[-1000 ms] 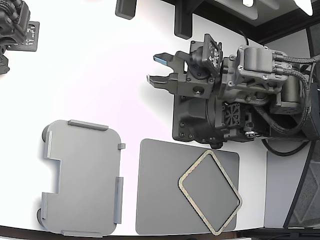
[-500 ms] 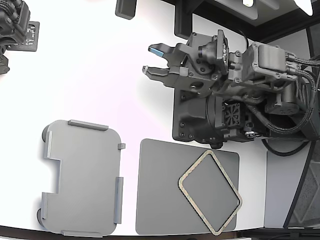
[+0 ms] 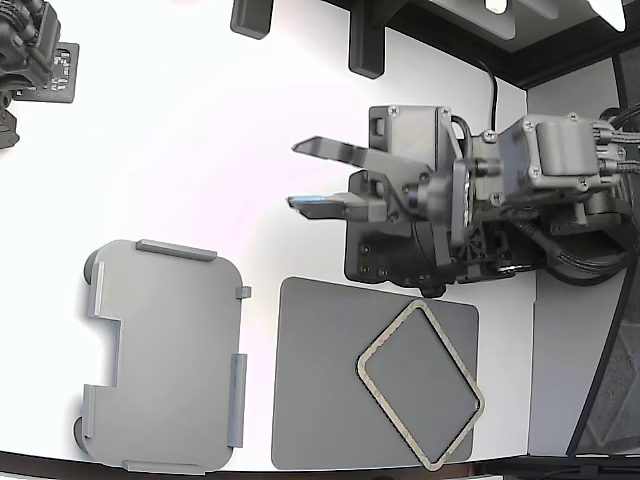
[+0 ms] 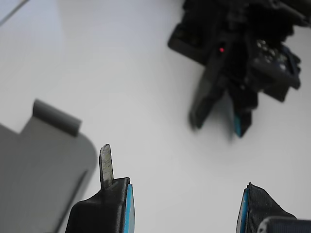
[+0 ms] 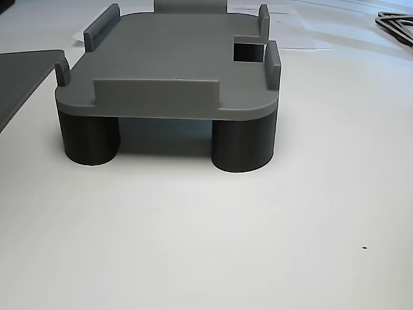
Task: Move top rectangular frame to the holder.
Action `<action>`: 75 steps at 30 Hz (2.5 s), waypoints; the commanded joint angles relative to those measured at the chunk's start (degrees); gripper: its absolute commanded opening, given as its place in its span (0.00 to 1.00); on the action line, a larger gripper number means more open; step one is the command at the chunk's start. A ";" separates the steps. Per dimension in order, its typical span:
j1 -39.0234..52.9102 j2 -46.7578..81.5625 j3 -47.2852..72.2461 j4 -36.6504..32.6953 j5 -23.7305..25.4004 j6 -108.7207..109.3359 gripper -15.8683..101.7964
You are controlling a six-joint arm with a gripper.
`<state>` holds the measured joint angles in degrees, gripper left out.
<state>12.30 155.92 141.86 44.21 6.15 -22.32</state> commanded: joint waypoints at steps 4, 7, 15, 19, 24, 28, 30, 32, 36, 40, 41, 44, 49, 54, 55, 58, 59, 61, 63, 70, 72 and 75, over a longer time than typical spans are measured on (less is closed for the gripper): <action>20.13 -10.63 -11.16 5.54 13.36 -7.73 0.91; 26.02 -17.05 -14.85 6.94 15.73 -7.56 0.89; 41.57 -36.56 -28.92 16.96 25.31 -8.00 0.98; 45.35 -41.92 -34.54 22.50 21.80 -11.69 0.94; 48.52 -45.44 -38.67 25.93 17.23 -22.06 0.88; 52.47 -47.55 -40.87 27.51 15.21 -24.43 0.85; 54.49 -49.66 -44.38 31.99 15.21 -24.87 0.83; 55.99 -52.73 -49.48 38.06 13.10 -25.93 0.91; 59.50 -59.15 -59.15 46.49 11.34 -25.66 0.90; 63.72 -63.81 -63.11 47.90 9.67 -23.47 0.83; 64.42 -64.07 -62.75 47.64 8.88 -23.12 0.81; 66.71 -64.60 -60.64 46.85 6.94 -21.62 0.81; 69.79 -65.48 -56.51 44.82 3.25 -17.58 0.82; 71.89 -66.62 -53.26 43.51 -1.67 -13.62 0.80; 72.16 -66.88 -53.09 43.51 -2.55 -12.92 0.79; 72.77 -67.76 -53.44 43.68 -4.66 -11.69 0.79; 72.95 -67.85 -53.61 43.77 -4.92 -11.34 0.78; 72.95 -67.94 -53.53 43.42 -5.27 -11.25 0.77; 72.95 -67.94 -52.65 42.36 -5.36 -11.34 0.78; 73.04 -69.08 -52.12 41.66 -7.65 -12.13 0.81; 73.04 -69.17 -51.94 41.66 -8.26 -12.30 0.79; 73.04 -69.08 -50.89 41.13 -8.96 -12.66 0.77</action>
<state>85.87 85.69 91.58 85.87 -2.55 -34.80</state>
